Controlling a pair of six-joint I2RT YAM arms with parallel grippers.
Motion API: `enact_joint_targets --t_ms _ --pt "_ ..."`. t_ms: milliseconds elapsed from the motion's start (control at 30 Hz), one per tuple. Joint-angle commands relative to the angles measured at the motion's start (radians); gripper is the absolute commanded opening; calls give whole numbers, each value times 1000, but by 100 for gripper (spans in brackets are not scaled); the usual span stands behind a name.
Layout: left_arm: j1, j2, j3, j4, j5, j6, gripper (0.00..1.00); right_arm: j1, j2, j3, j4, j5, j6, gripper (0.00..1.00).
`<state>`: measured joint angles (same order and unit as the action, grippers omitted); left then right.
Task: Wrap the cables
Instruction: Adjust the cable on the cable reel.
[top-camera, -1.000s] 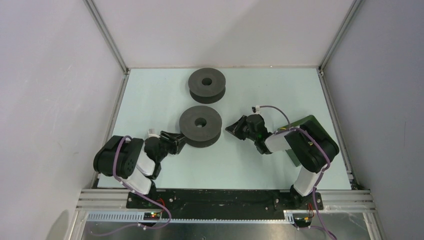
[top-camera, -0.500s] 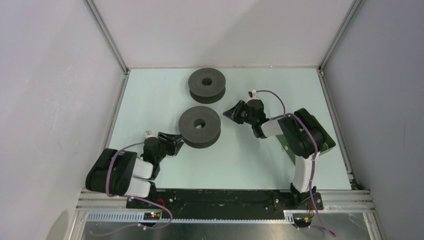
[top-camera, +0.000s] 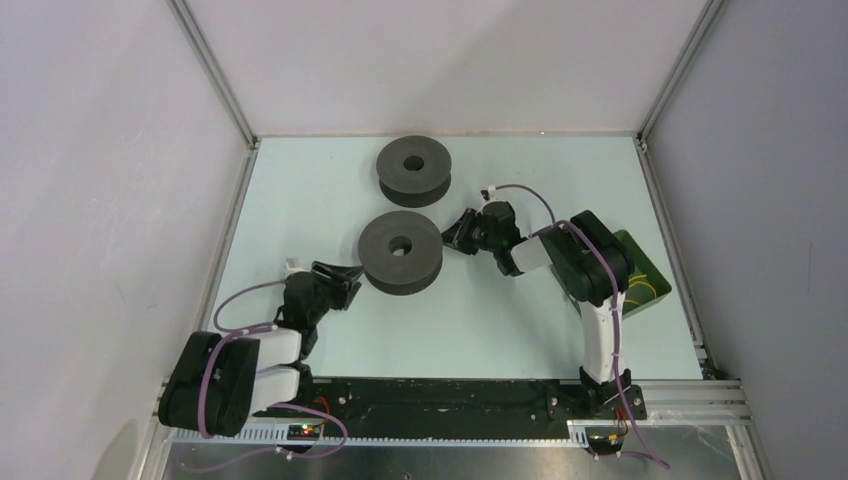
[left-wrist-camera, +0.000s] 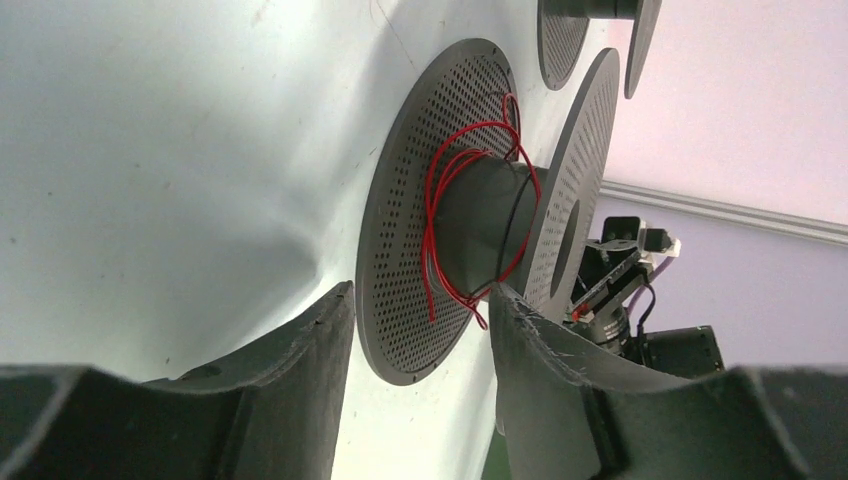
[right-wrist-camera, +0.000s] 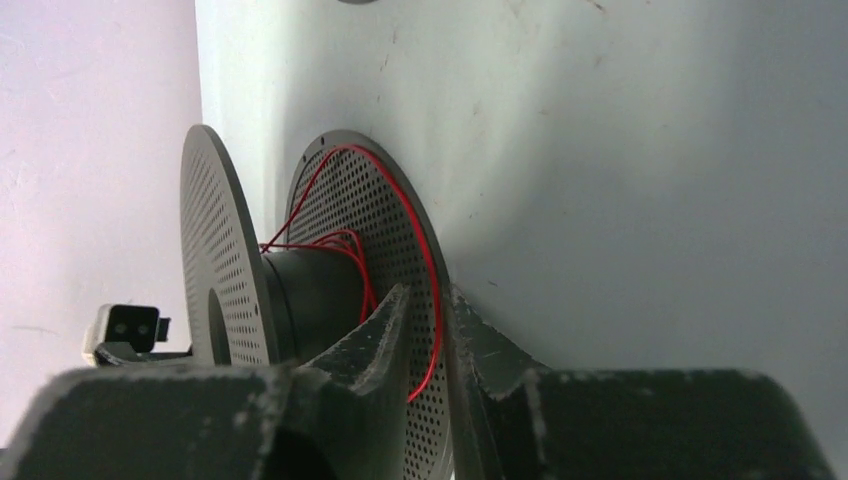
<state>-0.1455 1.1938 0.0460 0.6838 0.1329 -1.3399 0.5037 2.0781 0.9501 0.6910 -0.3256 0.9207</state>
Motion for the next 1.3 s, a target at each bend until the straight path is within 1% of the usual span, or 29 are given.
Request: enact_joint_targets --t_ms 0,233,400,533,767,1000,1267 --pt "11 -6 59 -30 -4 80 56 28 16 44 -3 -17 -24 20" --pt "16 53 108 -30 51 127 55 50 -11 42 -53 -3 -41 8" --pt "16 80 128 -30 63 152 54 64 -38 41 -80 20 -44 2" --pt "17 95 133 -30 70 155 53 70 -45 39 -86 31 -36 0" --pt "15 77 128 -39 52 172 53 91 -17 25 -38 46 34 0" --pt "17 94 133 -40 64 171 53 116 -7 19 -46 92 51 0" --pt "15 116 136 -40 66 175 54 84 -49 -27 29 35 132 0"
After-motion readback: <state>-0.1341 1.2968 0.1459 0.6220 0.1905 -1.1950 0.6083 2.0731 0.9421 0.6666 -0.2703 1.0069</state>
